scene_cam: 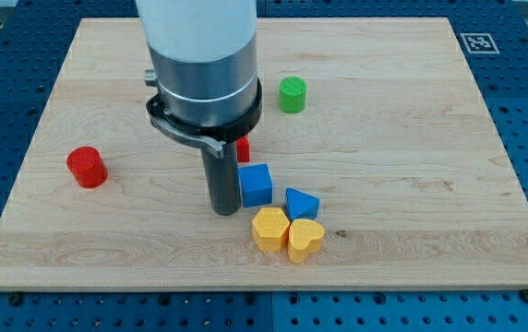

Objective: Move the yellow hexagon towards center

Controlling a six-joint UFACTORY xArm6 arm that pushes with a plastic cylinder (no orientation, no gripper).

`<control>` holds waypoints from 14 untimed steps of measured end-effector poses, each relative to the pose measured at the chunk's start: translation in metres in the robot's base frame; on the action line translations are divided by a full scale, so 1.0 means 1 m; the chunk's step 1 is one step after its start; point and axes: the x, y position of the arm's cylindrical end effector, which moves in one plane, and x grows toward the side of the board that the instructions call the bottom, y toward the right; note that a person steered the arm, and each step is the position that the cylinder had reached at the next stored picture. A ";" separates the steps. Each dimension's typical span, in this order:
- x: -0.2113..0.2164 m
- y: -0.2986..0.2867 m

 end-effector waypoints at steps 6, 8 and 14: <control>0.042 0.042; 0.044 0.082; 0.038 0.161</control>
